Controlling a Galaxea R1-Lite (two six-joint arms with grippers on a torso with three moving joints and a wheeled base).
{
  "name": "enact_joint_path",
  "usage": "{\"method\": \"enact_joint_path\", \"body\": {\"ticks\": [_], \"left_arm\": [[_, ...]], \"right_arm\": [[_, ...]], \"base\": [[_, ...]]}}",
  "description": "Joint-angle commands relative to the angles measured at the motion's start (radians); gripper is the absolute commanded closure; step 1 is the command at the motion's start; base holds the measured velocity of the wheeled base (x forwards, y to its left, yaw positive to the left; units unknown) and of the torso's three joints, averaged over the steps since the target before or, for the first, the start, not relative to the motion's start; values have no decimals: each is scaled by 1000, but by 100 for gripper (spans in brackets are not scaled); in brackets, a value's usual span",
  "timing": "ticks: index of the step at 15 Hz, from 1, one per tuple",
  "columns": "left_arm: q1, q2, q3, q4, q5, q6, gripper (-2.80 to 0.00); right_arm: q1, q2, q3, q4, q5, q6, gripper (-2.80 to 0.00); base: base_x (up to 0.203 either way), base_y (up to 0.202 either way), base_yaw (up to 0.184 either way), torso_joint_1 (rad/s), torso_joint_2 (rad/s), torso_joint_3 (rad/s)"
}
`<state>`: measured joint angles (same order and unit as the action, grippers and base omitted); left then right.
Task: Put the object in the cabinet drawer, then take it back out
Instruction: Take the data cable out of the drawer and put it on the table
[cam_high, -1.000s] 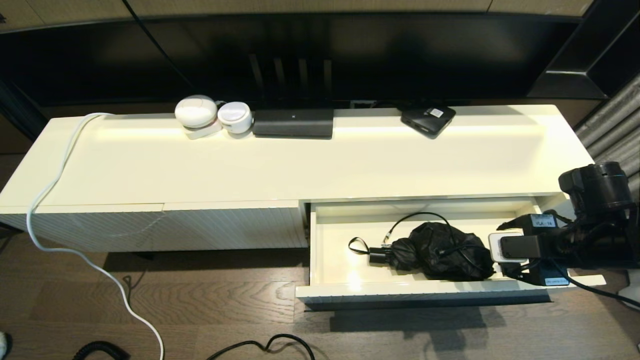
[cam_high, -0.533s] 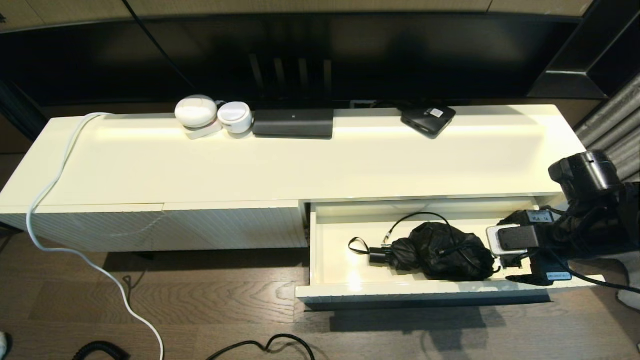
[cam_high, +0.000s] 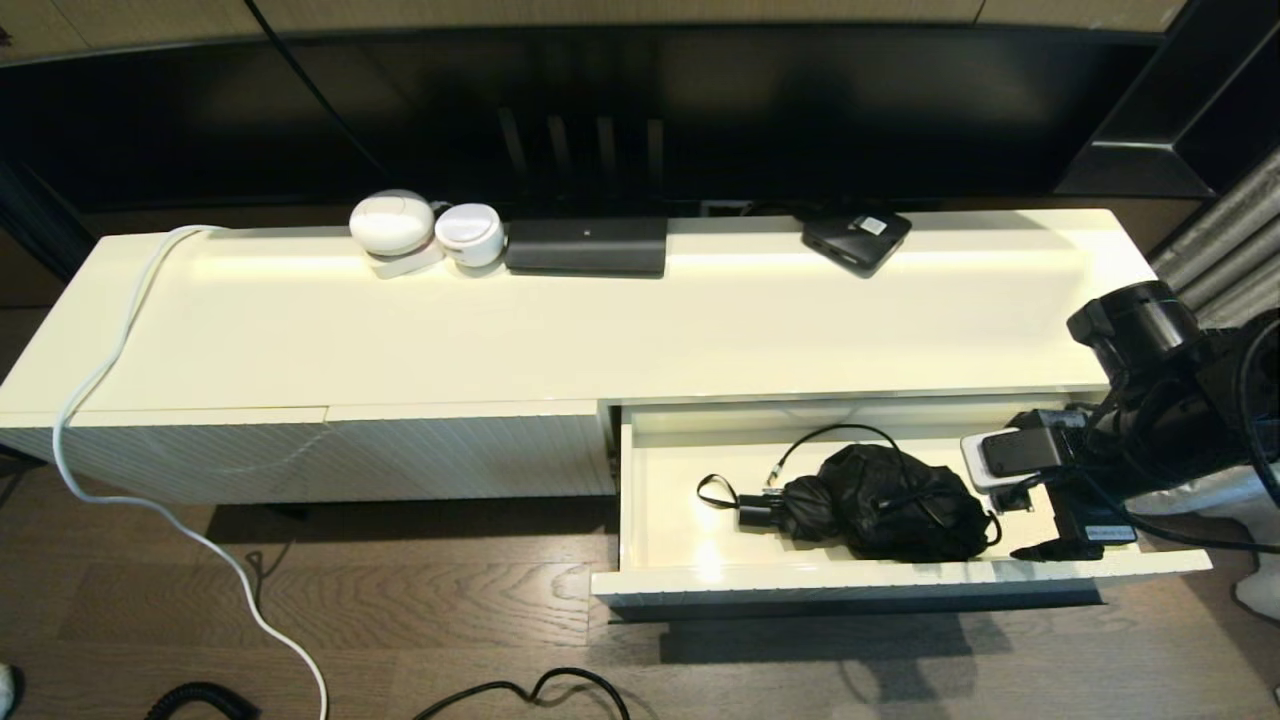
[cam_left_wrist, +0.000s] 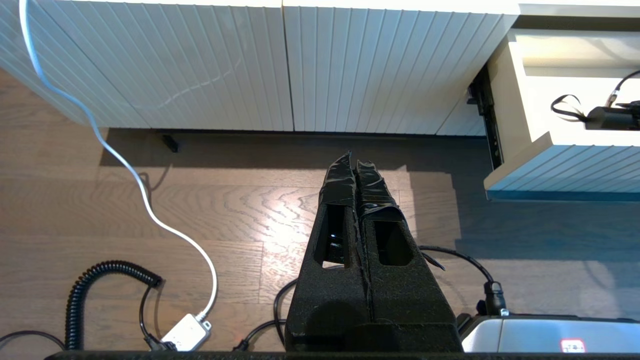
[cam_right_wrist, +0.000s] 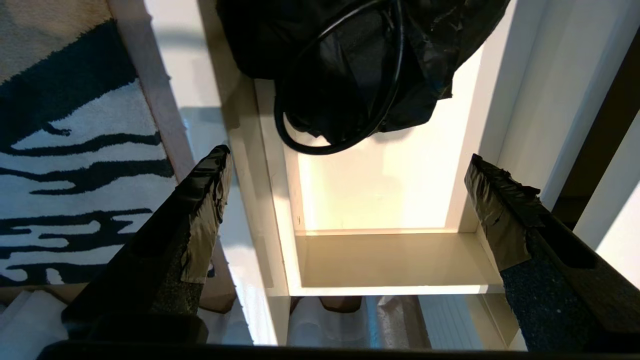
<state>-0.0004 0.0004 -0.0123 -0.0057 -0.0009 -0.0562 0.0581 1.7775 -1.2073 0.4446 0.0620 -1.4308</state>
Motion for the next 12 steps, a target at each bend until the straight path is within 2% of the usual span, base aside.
{"method": "enact_joint_path", "body": {"ticks": [1, 12], "left_arm": [[0, 1, 0, 0, 0, -1, 0], [0, 1, 0, 0, 1, -1, 0]], "right_arm": [[0, 37, -20, 2, 1, -3, -280], [-12, 161, -117, -4, 10, 18, -280]], "base": [[0, 0, 0, 0, 0, 0], [0, 0, 0, 0, 0, 0]]}}
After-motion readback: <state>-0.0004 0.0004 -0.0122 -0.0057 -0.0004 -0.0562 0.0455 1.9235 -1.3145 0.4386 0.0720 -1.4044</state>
